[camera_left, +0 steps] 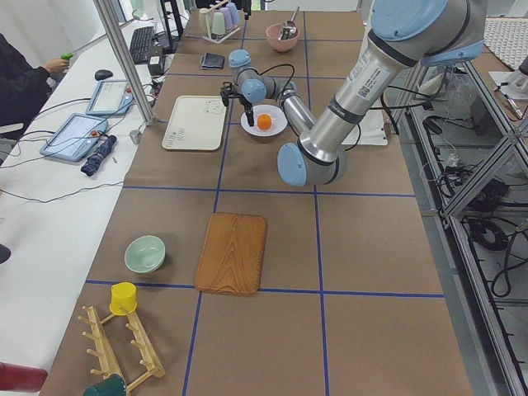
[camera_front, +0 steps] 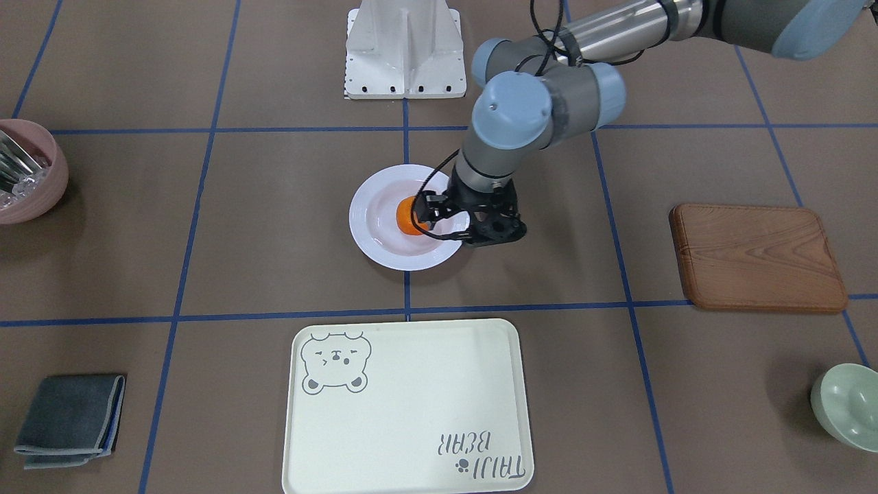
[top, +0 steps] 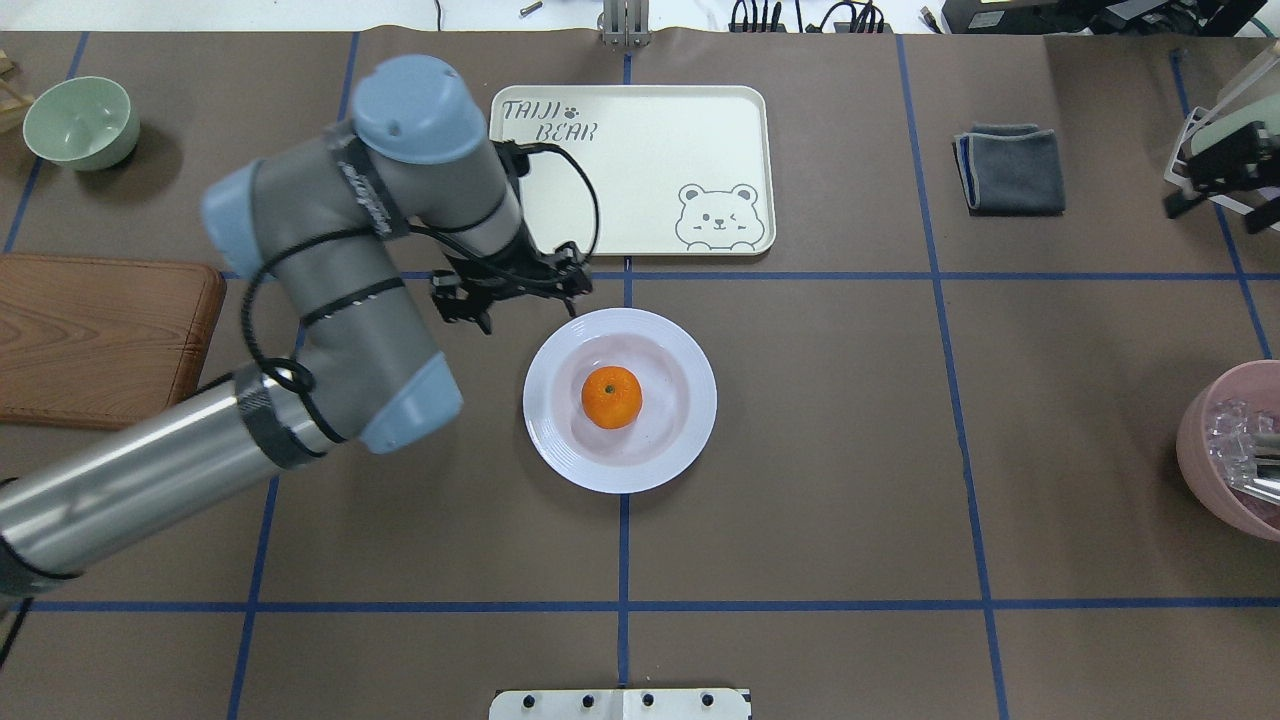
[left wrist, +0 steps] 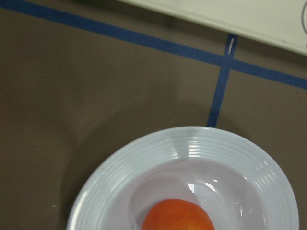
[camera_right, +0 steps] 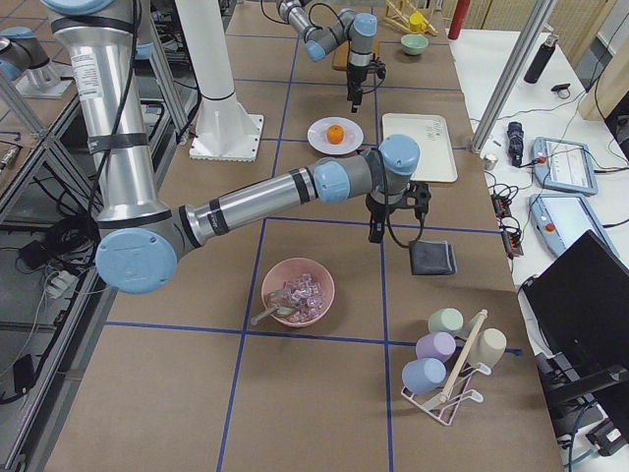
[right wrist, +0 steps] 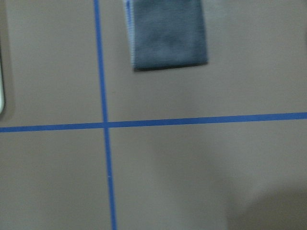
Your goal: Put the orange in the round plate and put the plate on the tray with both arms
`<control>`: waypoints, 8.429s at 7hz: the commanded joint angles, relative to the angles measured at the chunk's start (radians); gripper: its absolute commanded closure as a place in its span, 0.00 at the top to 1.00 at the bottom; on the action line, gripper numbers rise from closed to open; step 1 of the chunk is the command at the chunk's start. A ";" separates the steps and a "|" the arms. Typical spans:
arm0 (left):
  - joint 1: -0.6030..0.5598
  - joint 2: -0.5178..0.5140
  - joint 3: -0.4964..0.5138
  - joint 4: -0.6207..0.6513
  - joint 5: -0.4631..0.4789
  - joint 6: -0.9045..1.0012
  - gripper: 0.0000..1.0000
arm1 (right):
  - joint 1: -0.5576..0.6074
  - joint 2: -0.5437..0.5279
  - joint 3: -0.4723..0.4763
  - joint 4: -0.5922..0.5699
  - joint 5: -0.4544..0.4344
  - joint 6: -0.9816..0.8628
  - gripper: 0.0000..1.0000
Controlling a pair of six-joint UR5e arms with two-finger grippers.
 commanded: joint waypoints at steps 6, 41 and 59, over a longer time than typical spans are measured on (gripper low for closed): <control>-0.274 0.251 -0.107 0.011 0.001 0.312 0.99 | -0.692 0.114 -0.260 1.270 -0.652 1.231 1.00; -0.280 0.258 -0.085 0.015 0.002 0.299 0.99 | -0.523 0.512 -0.604 0.790 -0.631 1.010 1.00; -0.841 0.702 0.038 0.002 -0.150 1.200 0.99 | 0.263 -0.293 -0.130 0.107 -0.199 -0.557 1.00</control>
